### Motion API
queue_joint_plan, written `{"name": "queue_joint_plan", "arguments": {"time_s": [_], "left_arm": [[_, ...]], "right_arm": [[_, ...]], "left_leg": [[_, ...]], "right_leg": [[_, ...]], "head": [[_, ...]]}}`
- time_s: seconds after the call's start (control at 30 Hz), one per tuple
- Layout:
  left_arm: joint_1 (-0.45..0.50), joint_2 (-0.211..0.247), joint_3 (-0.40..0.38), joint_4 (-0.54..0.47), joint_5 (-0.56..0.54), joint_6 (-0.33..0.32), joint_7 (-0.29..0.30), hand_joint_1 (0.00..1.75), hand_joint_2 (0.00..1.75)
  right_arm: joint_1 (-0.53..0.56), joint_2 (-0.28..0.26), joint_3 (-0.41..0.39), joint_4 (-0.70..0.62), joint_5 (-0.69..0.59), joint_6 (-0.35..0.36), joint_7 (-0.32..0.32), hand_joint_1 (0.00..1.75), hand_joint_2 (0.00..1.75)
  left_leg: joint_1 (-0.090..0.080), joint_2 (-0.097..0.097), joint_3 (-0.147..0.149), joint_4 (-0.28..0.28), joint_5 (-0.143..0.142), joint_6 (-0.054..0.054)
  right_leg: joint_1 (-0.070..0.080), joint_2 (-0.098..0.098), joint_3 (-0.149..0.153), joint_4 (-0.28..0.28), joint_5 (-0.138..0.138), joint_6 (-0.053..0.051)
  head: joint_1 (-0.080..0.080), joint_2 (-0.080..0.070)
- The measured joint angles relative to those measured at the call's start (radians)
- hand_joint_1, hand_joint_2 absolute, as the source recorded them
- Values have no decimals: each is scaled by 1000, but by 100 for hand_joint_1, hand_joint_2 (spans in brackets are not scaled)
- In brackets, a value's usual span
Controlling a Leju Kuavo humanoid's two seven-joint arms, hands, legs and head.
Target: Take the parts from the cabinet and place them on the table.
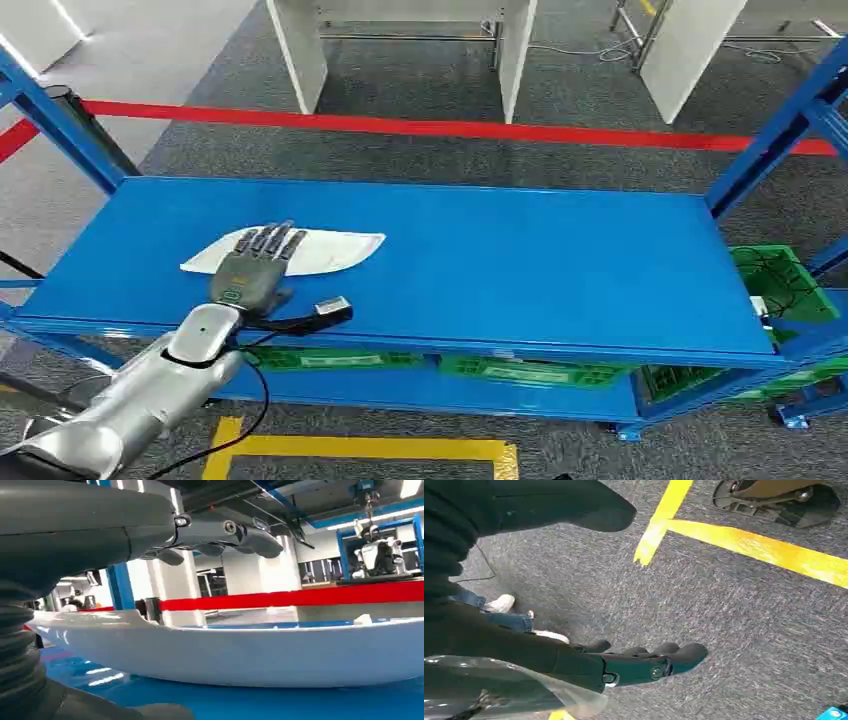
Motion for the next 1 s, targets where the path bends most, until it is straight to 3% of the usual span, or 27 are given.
{"name": "queue_joint_plan", "arguments": {"time_s": [0.03,0.07,0.27,0.67,0.83,1.0], "left_arm": [[0,0,0,0,0,0,0,0,175],[-1,-1,0,2,-2,-2,1,175,175],[21,-5,-1,12,16,-45,-24,175,175],[44,-6,-5,-12,51,9,-50,175,175],[73,-5,-1,-66,153,9,-115,175,175],[111,-5,7,-154,325,19,-224,175,175]], "right_arm": [[0,0,0,0,0,0,0,0,175],[0,0,5,0,0,0,0,0,175],[0,0,7,1,-3,0,1,0,175],[3,0,7,3,-9,-2,-2,0,175],[8,0,7,3,-12,-4,-9,0,175],[11,0,6,3,-16,-10,-16,0,175]], "left_leg": [[0,0,0,0,0,0],[0,0,1,0,0,0],[0,0,2,0,0,0],[0,0,2,0,0,0],[0,-1,2,0,0,0],[0,-1,1,0,0,0]], "right_leg": [[0,0,0,0,0,0],[0,0,1,0,0,0],[0,0,2,0,0,0],[0,0,0,0,0,0],[0,0,-1,0,0,0],[0,0,-1,0,0,0]], "head": [[0,0],[0,0],[0,0],[0,0],[0,0],[0,0]]}}
